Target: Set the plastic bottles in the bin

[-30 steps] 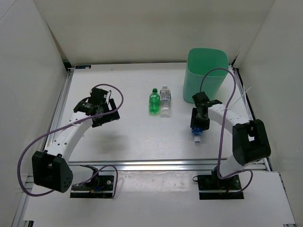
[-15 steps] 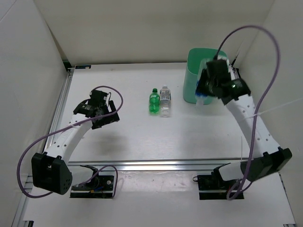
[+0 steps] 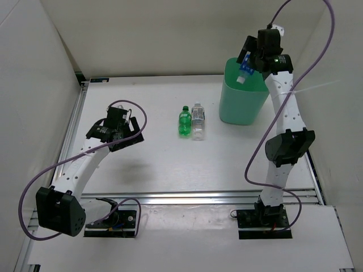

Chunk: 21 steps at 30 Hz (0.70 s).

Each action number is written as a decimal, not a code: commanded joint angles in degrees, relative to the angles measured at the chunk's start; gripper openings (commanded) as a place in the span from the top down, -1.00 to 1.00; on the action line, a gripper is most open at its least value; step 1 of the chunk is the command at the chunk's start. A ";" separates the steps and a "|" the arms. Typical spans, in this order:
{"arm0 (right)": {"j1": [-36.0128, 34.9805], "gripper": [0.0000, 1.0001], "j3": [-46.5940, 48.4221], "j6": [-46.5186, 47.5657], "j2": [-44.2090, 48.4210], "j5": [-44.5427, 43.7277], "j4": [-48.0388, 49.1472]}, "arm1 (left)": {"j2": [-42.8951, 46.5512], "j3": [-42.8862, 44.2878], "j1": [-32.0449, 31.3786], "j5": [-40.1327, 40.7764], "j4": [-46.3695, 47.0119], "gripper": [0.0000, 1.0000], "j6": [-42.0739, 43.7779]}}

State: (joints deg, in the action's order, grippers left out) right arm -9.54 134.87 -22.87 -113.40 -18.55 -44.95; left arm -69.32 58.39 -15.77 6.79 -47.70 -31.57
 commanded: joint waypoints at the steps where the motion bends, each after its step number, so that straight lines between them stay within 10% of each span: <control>1: 0.14 -1.00 -0.31 1.78 1.61 3.24 2.85 | 1.47 1.10 -0.23 -0.20 4.19 -1.00 -0.33; 6: 1.28 -1.00 -5.05 -0.85 7.49 5.54 -0.03 | -5.36 6.45 -0.23 1.22 4.99 -1.00 -8.84; 12: 1.28 -1.00 -17.07 -5.16 19.78 3.87 -3.74 | -20.75 19.37 -0.23 -23.55 9.20 -1.00 -4.46; 21: 2.06 -1.00 -31.22 -1.21 34.99 8.00 -7.08 | -43.16 38.09 -2.68 -29.20 15.45 -1.00 -7.37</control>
State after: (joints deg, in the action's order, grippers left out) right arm -8.27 107.24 -25.93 -80.86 -11.94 -50.81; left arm -109.97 89.78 -16.86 -18.92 -35.24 -39.46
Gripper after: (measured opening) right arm 0.998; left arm 0.998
